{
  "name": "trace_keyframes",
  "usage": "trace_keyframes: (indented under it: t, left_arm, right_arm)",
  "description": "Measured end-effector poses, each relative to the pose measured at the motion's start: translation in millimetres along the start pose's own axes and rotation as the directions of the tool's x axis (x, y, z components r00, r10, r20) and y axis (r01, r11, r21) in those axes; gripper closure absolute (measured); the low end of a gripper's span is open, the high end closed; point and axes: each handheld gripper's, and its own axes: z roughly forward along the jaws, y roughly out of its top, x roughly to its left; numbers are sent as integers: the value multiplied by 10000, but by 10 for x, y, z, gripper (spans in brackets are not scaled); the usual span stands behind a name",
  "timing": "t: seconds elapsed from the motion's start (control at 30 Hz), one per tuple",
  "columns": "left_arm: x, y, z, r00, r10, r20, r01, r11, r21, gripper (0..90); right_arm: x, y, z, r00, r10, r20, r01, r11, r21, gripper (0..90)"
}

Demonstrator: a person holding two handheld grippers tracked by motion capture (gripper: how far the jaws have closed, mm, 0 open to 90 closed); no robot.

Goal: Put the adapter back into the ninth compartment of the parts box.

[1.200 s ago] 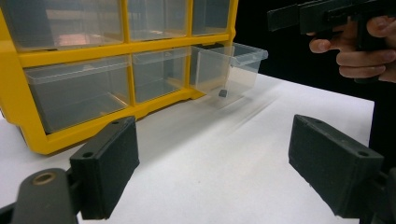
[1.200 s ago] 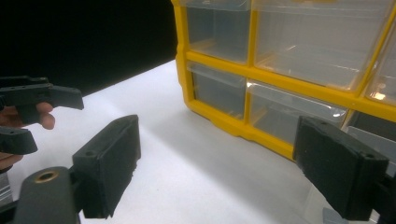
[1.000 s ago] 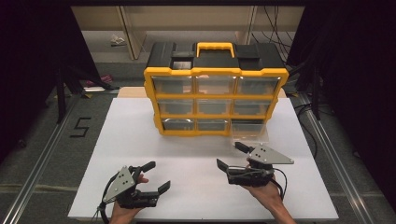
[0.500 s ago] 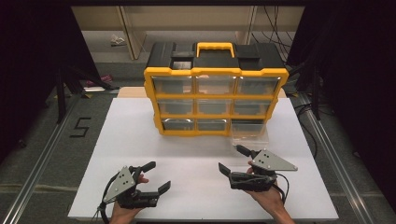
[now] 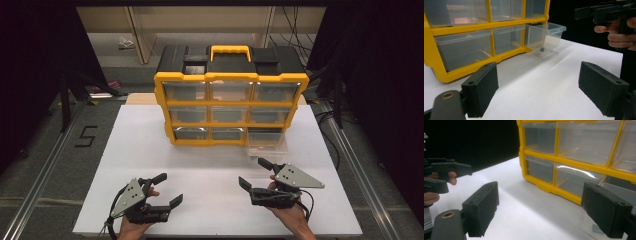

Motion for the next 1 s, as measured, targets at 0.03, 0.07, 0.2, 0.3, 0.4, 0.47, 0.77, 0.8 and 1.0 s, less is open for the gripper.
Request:
trace_keyframes:
  t: [0.03, 0.07, 0.2, 0.3, 0.4, 0.47, 0.77, 0.8, 1.0]
  left_arm:
    - [0, 0, 0, 10000, -3, 5, 3, 10000, -2, 155]
    - [-1, 0, -1, 10000, -5, 3, 5, 10000, 0, 155]
    - [-2, -1, -5, 10000, 6, -4, -6, 10000, -3, 155]
    - [-2, 0, -7, 10000, 9, -11, -9, 10000, -7, 155]
    - [-1, -1, -5, 10000, -2, 0, 2, 10000, 0, 156]
    - [-1, -1, -5, 10000, 2, 0, -2, 10000, -3, 155]
    - [-1, -1, -3, 10000, -2, 3, 2, 10000, 1, 156]
    - [-1, -1, -4, 10000, -7, -2, 7, 10000, 2, 156]
    - [-1, -2, -2, 10000, -9, 1, 9, 10000, 4, 155]
  right_arm:
    - [2, -6, -8, 10000, -6, 20, 6, 10000, -11, 156]
    - [4, -11, -14, 10000, -7, 3, 7, 10000, -18, 156]
    - [13, -40, -39, 10000, -76, -38, 76, 10000, -27, 156]
    - [18, -64, -57, 9999, -100, -33, 99, 9999, -48, 156]
    - [18, -87, -71, 9999, -113, 1, 113, 9999, 19, 156]
    - [16, -104, -81, 10000, -78, 1, 78, 10000, 17, 156]
    - [17, -157, -134, 10000, -82, 41, 82, 10000, 21, 156]
    - [15, -164, -140, 10000, -75, 40, 75, 10000, 24, 156]
    - [7, -196, -171, 9999, -97, 116, 97, 9999, 42, 156]
